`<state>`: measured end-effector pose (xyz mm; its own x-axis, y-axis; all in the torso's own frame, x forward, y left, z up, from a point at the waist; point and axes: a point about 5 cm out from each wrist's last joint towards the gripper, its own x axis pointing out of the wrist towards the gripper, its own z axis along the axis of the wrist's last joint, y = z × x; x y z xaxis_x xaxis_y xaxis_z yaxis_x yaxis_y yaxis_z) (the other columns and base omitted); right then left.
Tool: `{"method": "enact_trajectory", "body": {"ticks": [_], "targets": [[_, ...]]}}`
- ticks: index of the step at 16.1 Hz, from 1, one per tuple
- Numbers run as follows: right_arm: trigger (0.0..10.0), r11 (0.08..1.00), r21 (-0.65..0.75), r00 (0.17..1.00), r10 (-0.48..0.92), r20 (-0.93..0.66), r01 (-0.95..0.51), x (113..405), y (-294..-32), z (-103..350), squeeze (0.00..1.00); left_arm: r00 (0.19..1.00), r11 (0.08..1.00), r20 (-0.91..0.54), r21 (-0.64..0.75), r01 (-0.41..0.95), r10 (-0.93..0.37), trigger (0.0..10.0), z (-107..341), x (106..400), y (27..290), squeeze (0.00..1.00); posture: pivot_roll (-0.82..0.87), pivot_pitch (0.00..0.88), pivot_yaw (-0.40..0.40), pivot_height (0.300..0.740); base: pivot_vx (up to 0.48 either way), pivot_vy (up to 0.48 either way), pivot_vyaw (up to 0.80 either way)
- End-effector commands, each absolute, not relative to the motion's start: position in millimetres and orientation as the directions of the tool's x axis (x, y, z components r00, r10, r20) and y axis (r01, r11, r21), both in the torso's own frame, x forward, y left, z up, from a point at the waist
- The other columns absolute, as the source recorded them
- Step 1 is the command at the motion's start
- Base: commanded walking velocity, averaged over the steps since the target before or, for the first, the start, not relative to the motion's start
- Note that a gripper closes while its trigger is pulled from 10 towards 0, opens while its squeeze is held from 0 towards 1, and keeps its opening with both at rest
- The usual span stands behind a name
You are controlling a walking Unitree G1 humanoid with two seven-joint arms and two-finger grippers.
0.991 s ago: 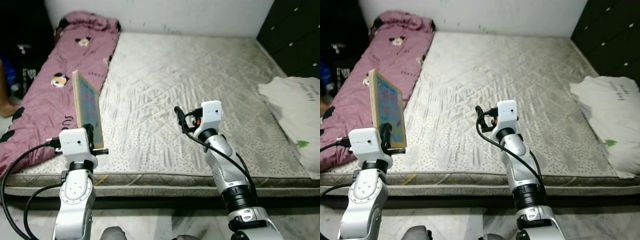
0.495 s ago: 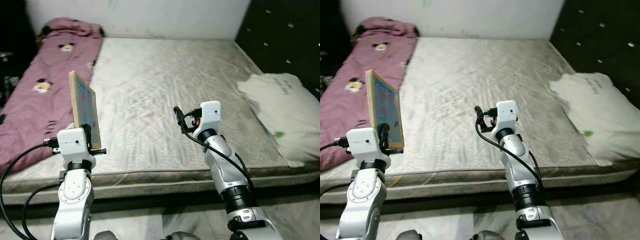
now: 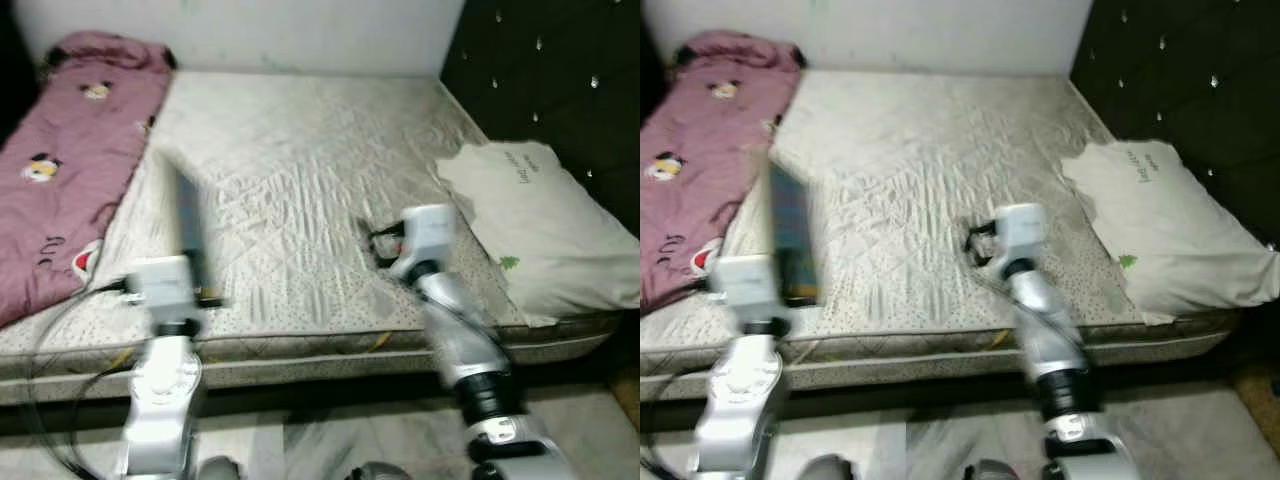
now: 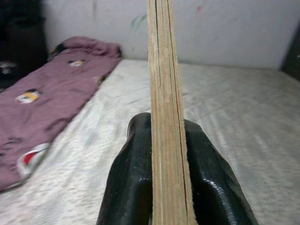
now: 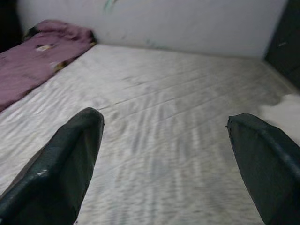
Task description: Clean up the room
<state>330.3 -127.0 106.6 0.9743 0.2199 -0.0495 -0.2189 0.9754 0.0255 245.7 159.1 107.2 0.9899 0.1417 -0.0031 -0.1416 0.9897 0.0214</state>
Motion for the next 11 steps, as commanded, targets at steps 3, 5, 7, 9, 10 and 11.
{"method": "enact_trajectory", "body": {"ticks": [3, 5, 7, 9, 10, 11], "targets": [[10.0, 0.97, 0.03, 0.97, 0.243, -0.029, -0.242, 331.7, -117.7, 111.8, 0.0, 0.983, 0.983, 0.06, 0.036, -0.178, 0.176, 10.0, 118.6, 247.0, 168.9, 0.0, -0.02, 0.0, -0.047, 0.74, 0.0, 0.0, 0.0], [10.0, 0.97, 0.028, 0.97, 0.241, -0.027, -0.24, 332.1, -119.1, 112.6, 0.0, 0.985, 0.987, 0.062, 0.016, -0.16, 0.158, 10.0, 118.5, 247.1, 168.4, 0.0, -0.02, 0.0, -0.047, 0.74, 0.0, 0.0, 0.0], [10.0, 0.971, 0.028, 0.971, 0.239, -0.028, -0.238, 331.7, -120.3, 112.4, 0.0, 0.987, 0.99, 0.072, 0.008, -0.144, 0.143, 10.0, 119.6, 246.4, 167.1, 0.0, -0.02, 0.0, -0.047, 0.74, 0.0, 0.0, 0.0], [10.0, 0.971, 0.028, 0.971, 0.239, -0.03, -0.238, 331.0, -120.7, 111.5, 0.0, 0.987, 0.991, 0.083, 0.0, -0.137, 0.136, 10.0, 120.8, 245.5, 167.0, 0.0, -0.02, 0.0, -0.051, 0.74, 0.309, 0.0, 0.0], [10.0, 0.97, 0.028, 0.97, 0.24, -0.033, -0.24, 330.8, -120.8, 110.4, 0.0, 0.987, 0.991, 0.085, -0.002, -0.134, 0.133, 10.0, 120.7, 245.5, 166.9, 0.0, -0.02, 0.0, -0.052, 0.74, 0.405, 0.0, 0.0], [10.0, 0.97, 0.028, 0.97, 0.242, -0.034, -0.241, 331.0, -120.6, 110.1, 0.0, 0.988, 0.991, 0.085, -0.004, -0.132, 0.131, 10.0, 120.4, 245.6, 166.8, 0.0, -0.02, 0.0, -0.052, 0.74, 0.416, 0.0, 0.0]]}}
